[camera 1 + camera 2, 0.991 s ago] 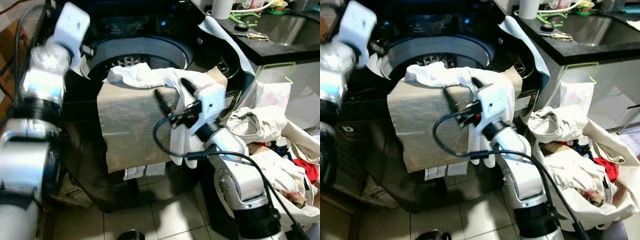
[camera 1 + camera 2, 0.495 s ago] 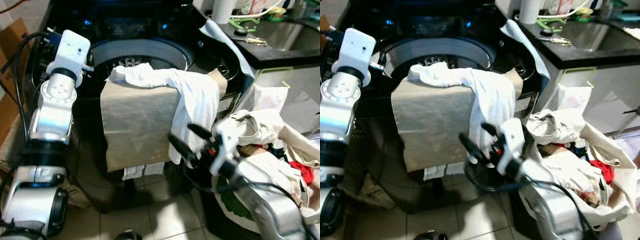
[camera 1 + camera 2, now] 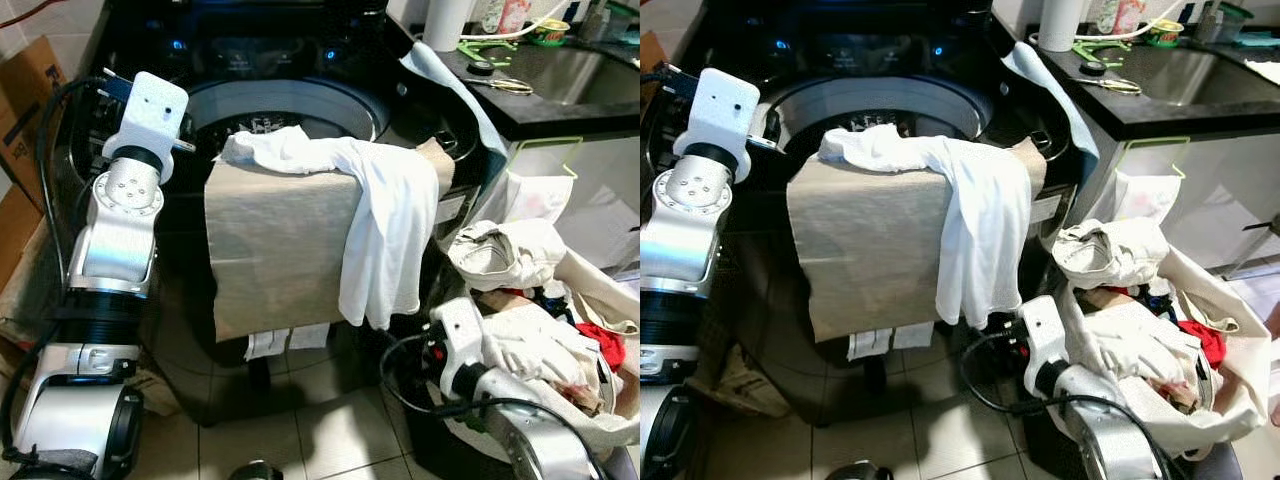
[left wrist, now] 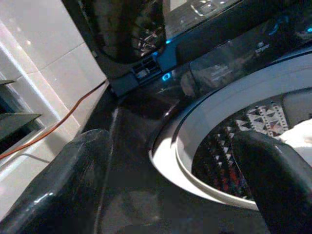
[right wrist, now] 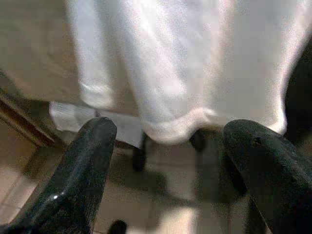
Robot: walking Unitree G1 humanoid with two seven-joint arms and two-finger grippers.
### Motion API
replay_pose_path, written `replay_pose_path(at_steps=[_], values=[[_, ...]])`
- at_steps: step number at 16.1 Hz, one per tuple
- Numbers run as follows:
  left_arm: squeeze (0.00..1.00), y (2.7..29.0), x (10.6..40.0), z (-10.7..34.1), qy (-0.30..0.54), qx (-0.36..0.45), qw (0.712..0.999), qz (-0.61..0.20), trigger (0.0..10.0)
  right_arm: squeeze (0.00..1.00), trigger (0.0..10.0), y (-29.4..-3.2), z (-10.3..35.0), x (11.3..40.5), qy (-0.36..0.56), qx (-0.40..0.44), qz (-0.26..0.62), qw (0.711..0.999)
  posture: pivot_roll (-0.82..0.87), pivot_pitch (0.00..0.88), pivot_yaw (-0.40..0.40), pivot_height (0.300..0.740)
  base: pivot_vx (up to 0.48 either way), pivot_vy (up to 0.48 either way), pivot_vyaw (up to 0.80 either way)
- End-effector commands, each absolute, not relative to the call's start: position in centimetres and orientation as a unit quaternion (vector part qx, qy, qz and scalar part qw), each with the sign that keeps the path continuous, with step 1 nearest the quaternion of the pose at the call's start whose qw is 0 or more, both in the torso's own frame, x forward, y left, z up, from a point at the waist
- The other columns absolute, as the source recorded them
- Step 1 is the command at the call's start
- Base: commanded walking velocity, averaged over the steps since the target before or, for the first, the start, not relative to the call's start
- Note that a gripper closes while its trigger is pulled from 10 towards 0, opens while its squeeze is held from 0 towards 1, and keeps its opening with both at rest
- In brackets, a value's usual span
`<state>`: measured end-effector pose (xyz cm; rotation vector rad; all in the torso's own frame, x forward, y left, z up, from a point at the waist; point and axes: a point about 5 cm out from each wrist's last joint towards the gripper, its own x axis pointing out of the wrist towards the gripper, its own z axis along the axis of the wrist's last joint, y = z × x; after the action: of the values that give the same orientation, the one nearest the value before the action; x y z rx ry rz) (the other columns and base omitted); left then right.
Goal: Clothes washing
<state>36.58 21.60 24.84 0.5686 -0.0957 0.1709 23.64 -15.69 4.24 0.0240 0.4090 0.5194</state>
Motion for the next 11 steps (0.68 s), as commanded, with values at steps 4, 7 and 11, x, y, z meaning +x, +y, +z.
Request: replay_pose_path(at_steps=[4,7,11], values=[[0.00,20.6,36.3,24.0,-0.049,0.271,0.959,0.072,10.0,0.00,10.0,-17.0,3.1,25.8,0.205,-0.010,0.184,0.961,0.05,0.000,-0.001,0.740,0.000,0.000,0.00],[0.00,20.1,36.2,23.1,-0.046,0.252,0.964,0.064,10.0,0.00,10.0,-17.1,3.0,26.5,0.201,-0.022,0.175,0.963,0.05,0.000,-0.007,0.740,0.000,0.000,0.00],[0.00,20.4,35.1,21.7,-0.042,0.222,0.972,0.065,10.0,0.00,10.0,-17.0,4.0,28.1,0.149,-0.070,0.165,0.972,0.06,0.000,-0.015,0.740,0.000,0.000,0.00]])
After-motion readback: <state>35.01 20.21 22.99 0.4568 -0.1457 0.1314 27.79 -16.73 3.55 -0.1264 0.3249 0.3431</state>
